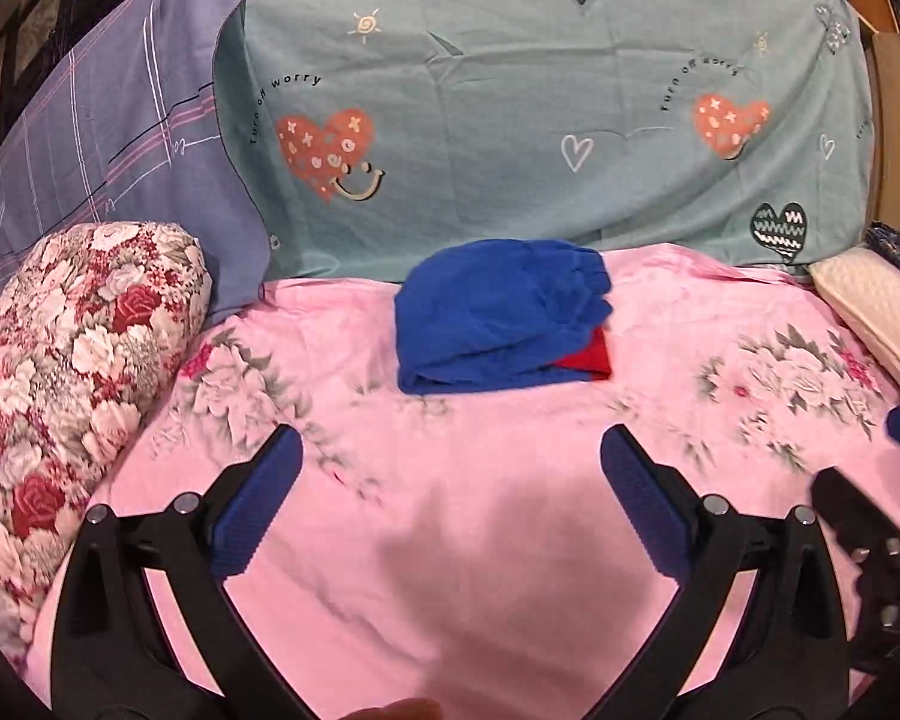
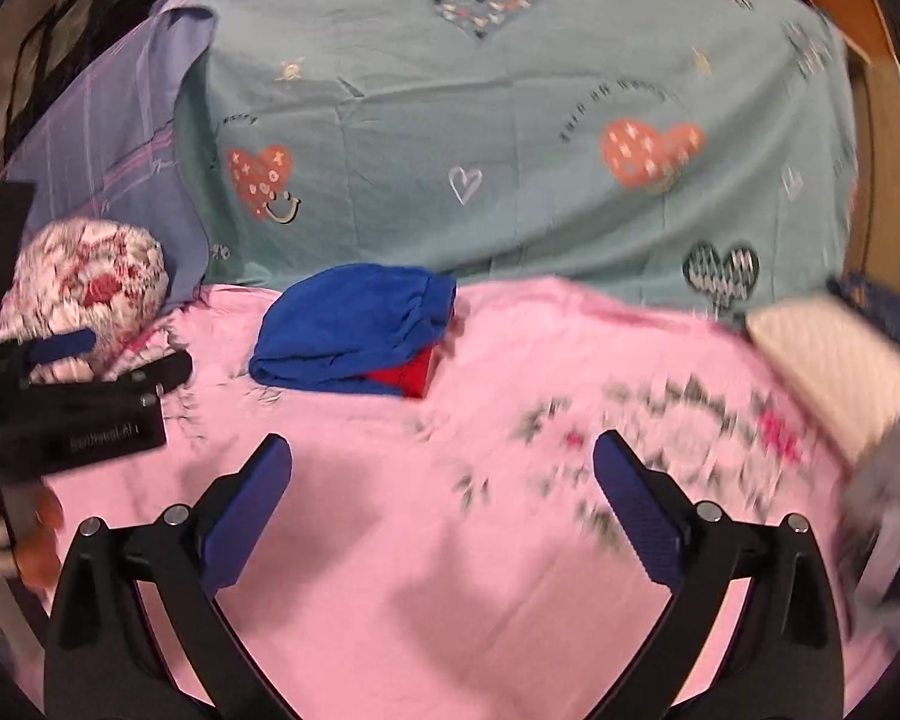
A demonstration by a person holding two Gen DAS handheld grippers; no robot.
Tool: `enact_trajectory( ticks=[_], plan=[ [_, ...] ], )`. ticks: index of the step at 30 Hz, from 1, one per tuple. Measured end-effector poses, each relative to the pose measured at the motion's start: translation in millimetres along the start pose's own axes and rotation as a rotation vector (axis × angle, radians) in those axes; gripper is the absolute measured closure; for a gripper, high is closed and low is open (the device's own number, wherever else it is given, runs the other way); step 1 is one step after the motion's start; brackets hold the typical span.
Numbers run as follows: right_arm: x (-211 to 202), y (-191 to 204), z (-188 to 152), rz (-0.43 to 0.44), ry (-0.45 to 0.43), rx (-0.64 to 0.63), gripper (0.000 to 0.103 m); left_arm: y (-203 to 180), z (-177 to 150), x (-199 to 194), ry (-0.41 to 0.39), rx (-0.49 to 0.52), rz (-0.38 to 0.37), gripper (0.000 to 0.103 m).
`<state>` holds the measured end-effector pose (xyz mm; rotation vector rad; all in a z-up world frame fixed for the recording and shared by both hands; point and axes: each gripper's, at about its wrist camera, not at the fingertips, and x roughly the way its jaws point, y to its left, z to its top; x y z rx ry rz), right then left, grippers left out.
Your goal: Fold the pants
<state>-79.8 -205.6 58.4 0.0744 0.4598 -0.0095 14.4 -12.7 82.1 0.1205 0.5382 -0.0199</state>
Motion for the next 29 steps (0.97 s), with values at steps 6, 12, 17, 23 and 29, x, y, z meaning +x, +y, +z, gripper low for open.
enact_trajectory(
  ticks=[6,12,17,23,29],
  plan=[
    [-5.9,24.8,-16.6,-0.009,0.009,0.046,0.002,-11.0,-13.8,-9.6,-0.03,0.041,-0.011,0.002],
    [-6.0,42.3,-26.5,-0.025,-0.022,-0.062,0.001,-3.9,-20.0,0.4,0.001,-0.008,-0.033,0.002],
    [-3.0,45.0,-30.3,-0.025,-0.013,-0.07,0.001,-0.7,-25.1,3.5,0.009,-0.026,-0.007,0.002],
    [-4.8,45.6,-31.2,-0.026,-0.016,-0.067,0.001,-2.5,-24.4,6.3,0.037,-0.016,0.039,0.002],
    [-6.4,42.3,-30.7,-0.041,-0.026,-0.052,0.001,-0.2,-26.1,8.1,0.043,-0.032,0.05,0.002]
  ],
)
